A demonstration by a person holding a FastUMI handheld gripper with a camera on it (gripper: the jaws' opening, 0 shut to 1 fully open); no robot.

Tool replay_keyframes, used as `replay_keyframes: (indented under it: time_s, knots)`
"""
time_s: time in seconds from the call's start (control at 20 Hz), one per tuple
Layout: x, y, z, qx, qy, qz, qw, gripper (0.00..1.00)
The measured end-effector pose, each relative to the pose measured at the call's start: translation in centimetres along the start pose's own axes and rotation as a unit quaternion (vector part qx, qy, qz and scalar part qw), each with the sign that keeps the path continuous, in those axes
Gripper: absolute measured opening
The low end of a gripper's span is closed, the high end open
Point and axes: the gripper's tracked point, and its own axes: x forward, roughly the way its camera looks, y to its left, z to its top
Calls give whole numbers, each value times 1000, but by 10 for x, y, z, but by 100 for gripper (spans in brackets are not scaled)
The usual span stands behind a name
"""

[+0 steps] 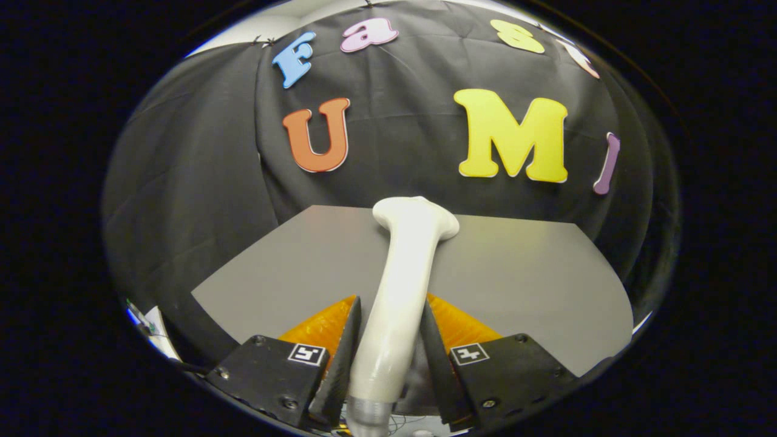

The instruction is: Iron the clothes twice with a garment steamer, once on the left side and once on the right side.

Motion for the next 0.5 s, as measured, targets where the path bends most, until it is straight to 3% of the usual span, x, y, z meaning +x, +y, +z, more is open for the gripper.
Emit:
replay_keyframes:
  time_s: [0.2,0.4,0.5]
  knots:
    - [-3,8,0,20,8,11,1000,39]
    - [-13,4,14,23,-9,7,1000,37]
    - [-46,-6,21,21,-32,6,999,37]
